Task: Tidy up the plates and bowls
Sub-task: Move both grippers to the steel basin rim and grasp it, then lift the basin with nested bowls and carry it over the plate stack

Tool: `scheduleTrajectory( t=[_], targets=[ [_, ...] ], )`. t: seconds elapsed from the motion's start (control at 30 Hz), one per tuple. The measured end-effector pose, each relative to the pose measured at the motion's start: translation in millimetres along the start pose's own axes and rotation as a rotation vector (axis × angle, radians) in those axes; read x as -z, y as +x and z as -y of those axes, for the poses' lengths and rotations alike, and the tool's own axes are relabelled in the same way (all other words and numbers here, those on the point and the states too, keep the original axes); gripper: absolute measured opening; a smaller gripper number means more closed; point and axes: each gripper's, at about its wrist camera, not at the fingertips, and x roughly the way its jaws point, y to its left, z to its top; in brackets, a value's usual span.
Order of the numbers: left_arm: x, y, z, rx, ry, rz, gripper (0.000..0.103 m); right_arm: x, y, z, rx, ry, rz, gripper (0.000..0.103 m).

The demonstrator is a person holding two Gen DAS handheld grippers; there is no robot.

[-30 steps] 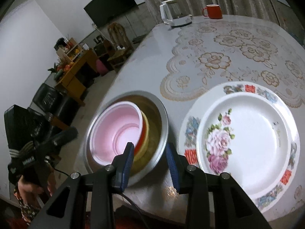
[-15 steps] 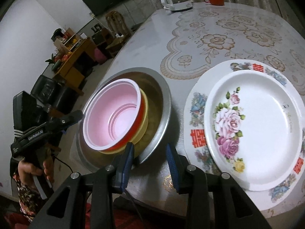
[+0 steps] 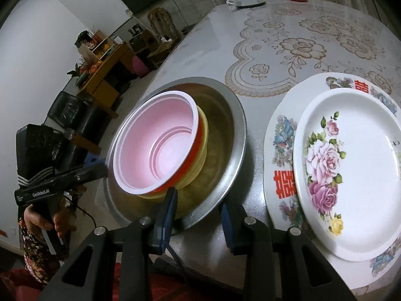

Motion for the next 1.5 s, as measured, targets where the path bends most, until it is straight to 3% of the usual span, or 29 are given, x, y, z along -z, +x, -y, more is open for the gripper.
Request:
scheduleTrajectory(
  t=[0.23,0.43,0.7,0.8,1.1,1.5],
  targets=[
    [-8,11,11,-0.044,0.072,-0.047,0.053,-3,5,-2,0.038,-0.026,0.004,0.033],
    [0,28,12,0.067,0.113,-0.086,0.053,-5,8,-5,0.050,-0.069,0.036,0.028],
    [12,22,29,0.039,0.255,-0.021,0.054,-7,9,-6,0.045,-0.103,0.044,0.030],
    [16,21,37,-0.011,0.331,0.006,0.055,-5,9,-7,0.041,-0.128,0.069,0.029],
    [19,19,44,-0.064,0.367,0.059,0.055,2,3,-10,0.034,-0.160,0.090,0.028],
    [-2,11,71,-0.044,0.393,0.117,0.055,-2,-24,-9,0.017,-0.150,0.159,0.028]
  ],
)
